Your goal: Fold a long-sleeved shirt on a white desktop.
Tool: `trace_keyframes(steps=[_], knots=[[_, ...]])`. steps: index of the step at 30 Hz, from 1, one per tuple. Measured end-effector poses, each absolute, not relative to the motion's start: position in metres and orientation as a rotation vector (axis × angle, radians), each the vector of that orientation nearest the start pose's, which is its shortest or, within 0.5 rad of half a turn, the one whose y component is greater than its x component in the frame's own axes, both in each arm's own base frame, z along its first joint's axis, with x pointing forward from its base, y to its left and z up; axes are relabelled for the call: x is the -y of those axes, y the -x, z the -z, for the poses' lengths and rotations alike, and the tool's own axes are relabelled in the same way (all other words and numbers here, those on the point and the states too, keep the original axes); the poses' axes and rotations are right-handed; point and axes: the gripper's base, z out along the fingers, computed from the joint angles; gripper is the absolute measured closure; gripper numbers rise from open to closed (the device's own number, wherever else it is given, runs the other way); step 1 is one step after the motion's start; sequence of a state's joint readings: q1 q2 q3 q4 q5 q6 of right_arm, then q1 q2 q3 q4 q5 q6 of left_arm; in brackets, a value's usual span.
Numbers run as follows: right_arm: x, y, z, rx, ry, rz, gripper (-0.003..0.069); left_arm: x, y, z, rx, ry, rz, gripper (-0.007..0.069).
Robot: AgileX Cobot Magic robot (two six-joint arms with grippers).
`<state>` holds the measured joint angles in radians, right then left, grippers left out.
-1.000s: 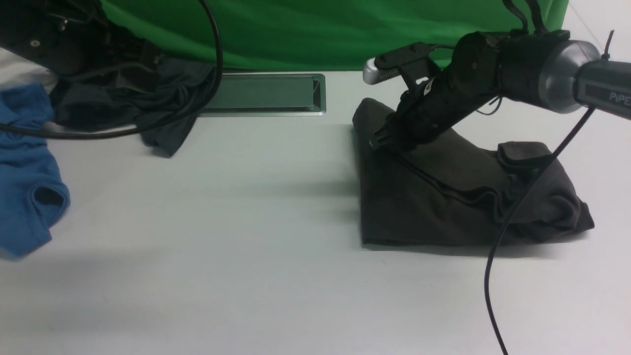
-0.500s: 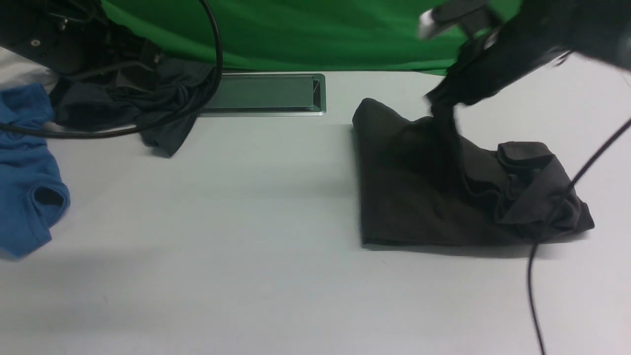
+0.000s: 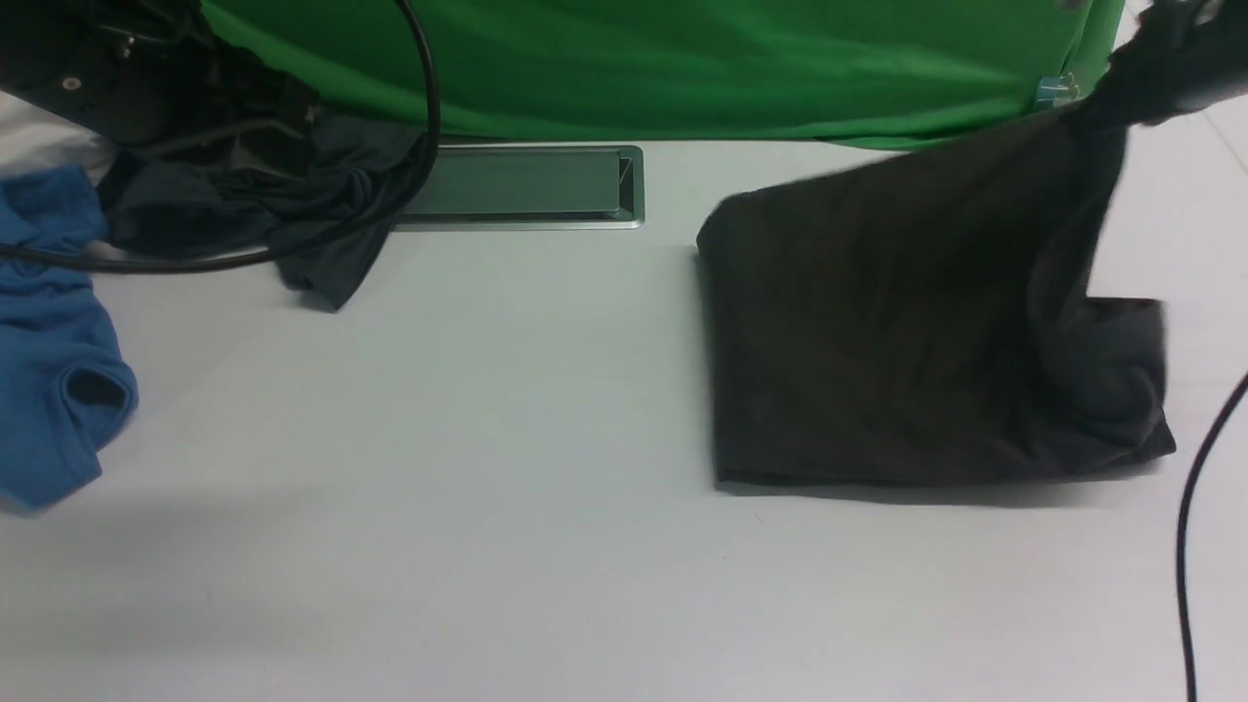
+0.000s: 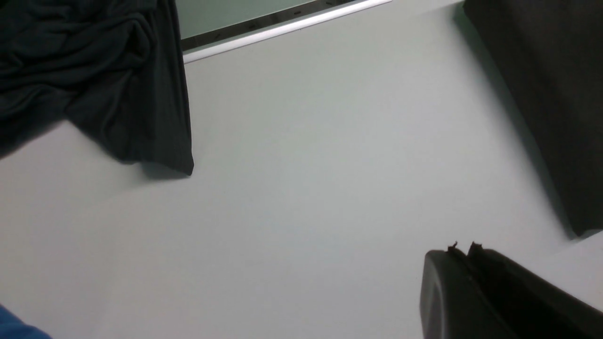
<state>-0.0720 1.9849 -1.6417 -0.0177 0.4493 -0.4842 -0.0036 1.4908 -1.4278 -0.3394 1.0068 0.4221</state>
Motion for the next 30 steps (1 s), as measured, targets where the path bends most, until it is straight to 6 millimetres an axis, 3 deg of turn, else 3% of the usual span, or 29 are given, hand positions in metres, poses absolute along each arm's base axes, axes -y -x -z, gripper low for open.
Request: trace_keyframes(steps=[2,8,10,12,13,16,18,19,20,22,24,26,27,28,30], knots=[[0.038,-0.468,-0.264,-2.22,0.478,0.322,0.0626,0.027,-0.316,-0.364,-2.456,-0.408,0.268,0.0564],[0.043,-0.483,-0.228,-2.224,0.481,0.329,0.0592,0.03,-0.317,-0.366,-2.44,-0.385,0.329,0.0559],[0.043,-0.485,-0.218,-2.249,0.491,0.324,0.054,0.031,-0.317,-0.366,-2.438,-0.382,0.337,0.0557],[0.044,-0.482,-0.216,-2.278,0.509,0.328,0.0421,0.031,-0.317,-0.366,-2.438,-0.38,0.337,0.0554],[0.044,-0.482,-0.216,-2.28,0.512,0.33,0.0421,0.031,-0.317,-0.366,-2.438,-0.38,0.337,0.0554],[0.044,-0.472,-0.244,-2.263,0.51,0.359,0.0218,0.031,-0.317,-0.366,-2.437,-0.379,0.34,0.055],[0.044,-0.464,-0.266,-2.243,0.469,0.357,0.0162,0.031,-0.317,-0.366,-2.437,-0.379,0.34,0.0547],[0.042,-0.449,-0.302,-2.202,0.373,0.309,0.0139,0.031,-0.317,-0.366,-2.437,-0.379,0.34,0.0545],[0.04,-0.447,-0.305,-2.201,0.352,0.289,0.0139,0.031,-0.317,-0.366,-2.437,-0.379,0.34,0.0545],[0.034,-0.434,-0.331,-2.157,0.277,0.204,0.0167,0.031,-0.317,-0.366,-2.437,-0.379,0.34,0.0544],[0.02,-0.416,-0.348,-2.124,0.228,0.084,0.027,0.031,-0.317,-0.366,-2.437,-0.379,0.34,0.0543],[0.007,-0.407,-0.332,-2.171,0.226,0.009,0.0398,0.031,-0.317,-0.366,-2.437,-0.379,0.34,0.0543],[0.001,-0.404,-0.31,-2.236,0.236,-0.025,0.049,0.031,-0.317,-0.366,-2.437,-0.379,0.34,0.0543],[-0.001,-0.402,-0.303,-2.261,0.24,-0.035,0.0517,0.031,-0.317,-0.366,-2.437,-0.379,0.34,0.0543],[-0.004,-0.391,-0.25,-2.433,0.252,-0.076,0.06,0.031,-0.317,-0.366,-2.437,-0.379,0.34,0.054]])
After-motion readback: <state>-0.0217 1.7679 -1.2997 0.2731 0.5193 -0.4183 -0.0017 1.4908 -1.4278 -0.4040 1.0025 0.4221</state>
